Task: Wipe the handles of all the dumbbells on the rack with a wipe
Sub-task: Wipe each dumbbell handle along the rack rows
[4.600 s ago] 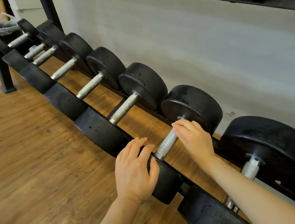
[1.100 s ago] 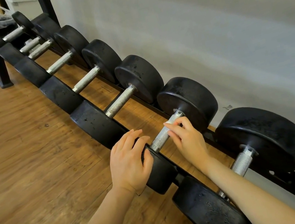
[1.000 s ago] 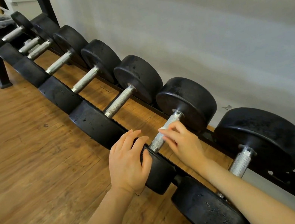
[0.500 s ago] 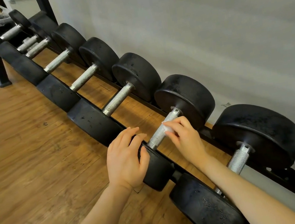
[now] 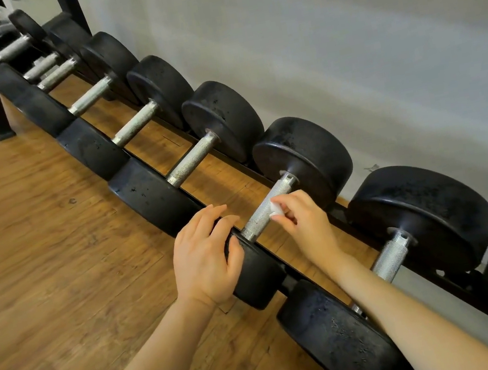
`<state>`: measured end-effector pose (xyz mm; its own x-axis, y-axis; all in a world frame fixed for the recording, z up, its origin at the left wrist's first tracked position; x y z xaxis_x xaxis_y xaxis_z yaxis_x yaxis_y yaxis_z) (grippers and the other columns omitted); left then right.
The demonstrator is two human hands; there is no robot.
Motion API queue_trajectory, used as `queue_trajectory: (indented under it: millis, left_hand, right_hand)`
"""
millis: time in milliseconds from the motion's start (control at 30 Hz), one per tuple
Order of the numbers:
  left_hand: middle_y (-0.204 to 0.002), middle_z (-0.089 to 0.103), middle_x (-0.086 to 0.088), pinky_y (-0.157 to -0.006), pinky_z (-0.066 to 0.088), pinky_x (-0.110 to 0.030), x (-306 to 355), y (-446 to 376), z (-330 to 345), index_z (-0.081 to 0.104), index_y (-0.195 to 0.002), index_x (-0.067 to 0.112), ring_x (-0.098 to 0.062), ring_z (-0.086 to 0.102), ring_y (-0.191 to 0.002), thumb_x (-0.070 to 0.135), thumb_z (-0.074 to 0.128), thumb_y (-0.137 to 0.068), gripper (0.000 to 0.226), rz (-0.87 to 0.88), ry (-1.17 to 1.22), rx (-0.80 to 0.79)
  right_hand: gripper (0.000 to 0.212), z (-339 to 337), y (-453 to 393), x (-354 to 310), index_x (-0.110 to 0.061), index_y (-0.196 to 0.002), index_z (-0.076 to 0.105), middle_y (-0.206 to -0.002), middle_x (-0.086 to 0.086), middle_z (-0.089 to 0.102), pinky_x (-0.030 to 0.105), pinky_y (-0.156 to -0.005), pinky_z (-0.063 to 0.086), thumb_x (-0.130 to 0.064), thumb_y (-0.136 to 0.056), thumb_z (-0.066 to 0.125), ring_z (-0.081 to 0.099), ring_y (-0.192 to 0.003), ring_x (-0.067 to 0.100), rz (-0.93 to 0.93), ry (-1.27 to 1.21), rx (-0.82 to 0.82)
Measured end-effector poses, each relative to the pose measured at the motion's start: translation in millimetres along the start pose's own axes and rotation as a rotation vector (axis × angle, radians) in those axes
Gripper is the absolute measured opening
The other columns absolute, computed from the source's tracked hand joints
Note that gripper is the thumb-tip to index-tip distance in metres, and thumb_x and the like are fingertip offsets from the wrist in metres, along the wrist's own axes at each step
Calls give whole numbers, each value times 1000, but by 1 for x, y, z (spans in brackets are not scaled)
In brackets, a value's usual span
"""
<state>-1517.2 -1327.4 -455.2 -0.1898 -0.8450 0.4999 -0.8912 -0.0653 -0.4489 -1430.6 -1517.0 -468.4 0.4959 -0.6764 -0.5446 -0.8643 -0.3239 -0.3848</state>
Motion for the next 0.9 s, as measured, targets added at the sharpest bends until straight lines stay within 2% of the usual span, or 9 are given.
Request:
queue_trajectory:
  millis: [100, 300, 467, 667, 900]
  left_hand:
    - [-129, 62, 0, -103, 41, -43, 0, 0, 0, 69, -114, 19, -22, 51, -128, 33, 37, -89, 42, -9, -5, -5]
    - [-127, 63, -1, -101, 43, -43, 0, -1, 0, 70, -113, 18, -23, 52, -127, 31, 38, -89, 42, 6, 1, 6]
    - [-128, 62, 0, -102, 36, -36, 0, 0, 0, 69, -114, 19, -22, 51, -127, 32, 38, -89, 42, 8, -10, 7]
    - [-128, 62, 1, -102, 38, -39, 0, 0, 1, 69, -114, 20, -21, 50, -128, 31, 38, -89, 41, -3, -11, 4]
    - [-129, 61, 2, -103, 32, -32, -1, 0, 1, 68, -115, 21, -20, 49, -129, 30, 38, -89, 41, 2, -15, 14]
  right_hand:
    - [27, 6, 5, -3, -18, -120, 59, -112, -8, 52, 14, -78, 47, -27, -94, 59, 51, -98, 0, -78, 33, -47]
    - [27, 4, 3, -6, -18, -115, 61, -106, -7, 59, 18, -74, 50, -29, -91, 63, 50, -93, -1, -70, 69, -4]
    - [27, 14, 8, -17, -18, -115, 59, -104, -6, 57, 32, -80, 52, -25, -89, 63, 54, -96, 8, -147, 42, -171]
    - [28, 11, 6, -16, -16, -114, 61, -108, -7, 57, 26, -84, 53, -22, -88, 66, 55, -99, 5, -104, -15, -120]
    - [30, 16, 8, -24, -13, -118, 61, -105, -2, 58, 23, -85, 47, -14, -88, 65, 54, -98, 9, -179, 5, -226]
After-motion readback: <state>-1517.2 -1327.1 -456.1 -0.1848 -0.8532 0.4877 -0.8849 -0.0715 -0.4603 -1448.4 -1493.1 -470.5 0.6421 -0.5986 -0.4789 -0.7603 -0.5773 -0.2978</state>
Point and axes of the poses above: each hand's wrist, its own y-axis away from the middle knuckle, its own z-axis out of the palm, x = y × z, the point moved 2 cm from there along -y, towards the middle knuckle
